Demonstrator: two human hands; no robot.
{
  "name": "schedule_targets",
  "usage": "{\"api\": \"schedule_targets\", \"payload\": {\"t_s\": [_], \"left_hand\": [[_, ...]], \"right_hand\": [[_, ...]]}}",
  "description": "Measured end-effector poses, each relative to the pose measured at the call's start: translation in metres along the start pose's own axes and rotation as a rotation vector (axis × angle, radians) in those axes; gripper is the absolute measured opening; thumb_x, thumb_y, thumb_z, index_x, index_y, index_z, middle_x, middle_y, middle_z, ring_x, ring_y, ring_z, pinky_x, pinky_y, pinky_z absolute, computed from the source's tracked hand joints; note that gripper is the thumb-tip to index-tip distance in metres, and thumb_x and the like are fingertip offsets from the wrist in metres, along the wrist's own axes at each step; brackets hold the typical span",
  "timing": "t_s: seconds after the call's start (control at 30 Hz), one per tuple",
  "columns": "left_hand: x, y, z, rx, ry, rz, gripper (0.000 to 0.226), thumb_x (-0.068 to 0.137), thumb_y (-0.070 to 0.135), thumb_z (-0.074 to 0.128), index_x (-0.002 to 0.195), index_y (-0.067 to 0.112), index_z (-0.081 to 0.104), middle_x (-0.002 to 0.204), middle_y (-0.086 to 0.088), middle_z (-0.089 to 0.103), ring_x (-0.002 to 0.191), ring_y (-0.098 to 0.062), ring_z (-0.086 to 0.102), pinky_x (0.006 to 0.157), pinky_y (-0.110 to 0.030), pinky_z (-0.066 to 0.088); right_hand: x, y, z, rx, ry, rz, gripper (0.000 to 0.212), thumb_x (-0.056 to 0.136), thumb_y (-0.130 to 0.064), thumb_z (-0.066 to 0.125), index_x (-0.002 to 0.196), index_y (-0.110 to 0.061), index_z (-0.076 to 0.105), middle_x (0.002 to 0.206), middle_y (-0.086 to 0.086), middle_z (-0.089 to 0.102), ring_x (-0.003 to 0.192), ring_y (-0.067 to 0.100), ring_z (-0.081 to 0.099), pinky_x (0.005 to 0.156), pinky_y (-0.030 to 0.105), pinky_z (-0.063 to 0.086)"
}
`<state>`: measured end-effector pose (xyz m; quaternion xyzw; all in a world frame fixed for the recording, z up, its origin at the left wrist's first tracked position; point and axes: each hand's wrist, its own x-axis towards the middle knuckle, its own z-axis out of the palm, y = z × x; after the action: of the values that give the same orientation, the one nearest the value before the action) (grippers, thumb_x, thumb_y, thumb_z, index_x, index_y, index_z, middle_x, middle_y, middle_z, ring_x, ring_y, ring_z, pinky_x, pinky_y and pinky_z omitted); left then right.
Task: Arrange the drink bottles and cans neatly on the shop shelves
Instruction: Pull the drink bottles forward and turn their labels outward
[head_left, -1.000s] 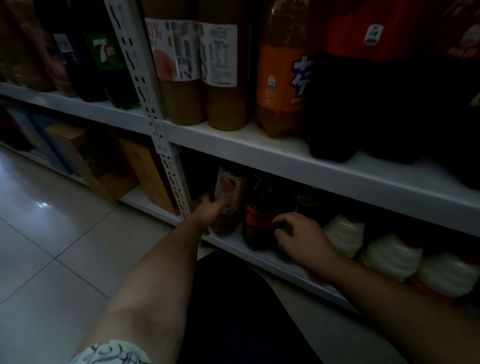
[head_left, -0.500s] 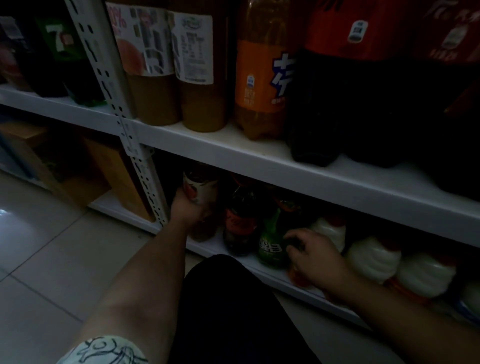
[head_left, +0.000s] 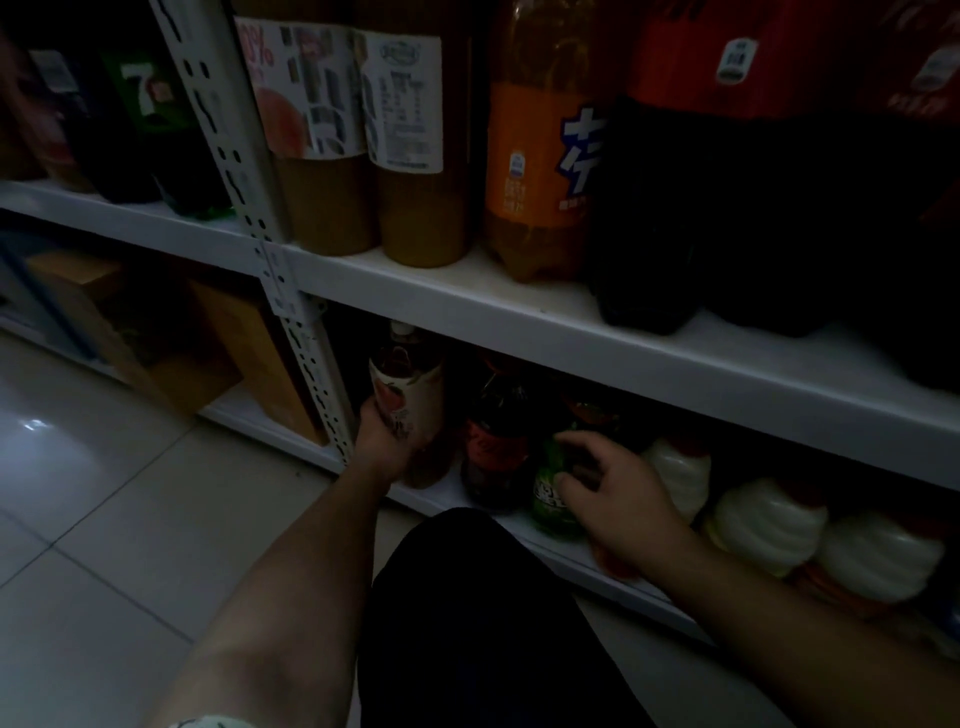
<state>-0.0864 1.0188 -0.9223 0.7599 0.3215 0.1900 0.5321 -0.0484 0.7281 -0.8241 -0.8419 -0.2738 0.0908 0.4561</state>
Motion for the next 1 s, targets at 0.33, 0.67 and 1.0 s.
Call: {"api": "schedule_targets", "payload": {"t_s": [0.33,0.67,1.0], "left_hand": [[-0.006,0.032,-0.008,0.345,-0.145,-0.095,0.098,0.081,0.043,0.070,0.149,0.006,0.010,0.147,-0.020,0.035,0.129,-0.036,0.043,0.102,-0.041,0.041],[-0.114,0.224,-0.042,0.639,0.051,0.498,0.017,0.085,0.049,0.055,0.092,0.036,0.063,0.081,0.016,0.067,0.075,0.002,0.062,0.057,-0.016,0.042],[-0.171,0.352,0.056,0.069,0.276,0.649,0.094,0.067,0.053,0.073,0.143,0.029,0.023,0.138,0.004,0.031,0.130,-0.015,0.034,0.102,-0.031,0.034]], "right_hand": [[-0.003,-0.030,-0.016,0.117,0.018,-0.031,0.045,0.078,-0.017,0.071,0.104,-0.049,0.054,0.111,-0.027,0.058,0.107,-0.003,0.057,0.096,0.024,0.047],[-0.030,-0.095,-0.126,0.187,0.672,-0.287,0.030,0.083,-0.012,0.068,0.096,-0.038,0.063,0.107,-0.016,0.064,0.100,0.002,0.060,0.086,0.015,0.045],[-0.001,-0.122,-0.163,0.195,0.833,-0.192,0.082,0.078,-0.022,0.073,0.145,-0.024,0.026,0.145,-0.005,0.030,0.130,0.002,0.029,0.102,0.024,0.028]]}}
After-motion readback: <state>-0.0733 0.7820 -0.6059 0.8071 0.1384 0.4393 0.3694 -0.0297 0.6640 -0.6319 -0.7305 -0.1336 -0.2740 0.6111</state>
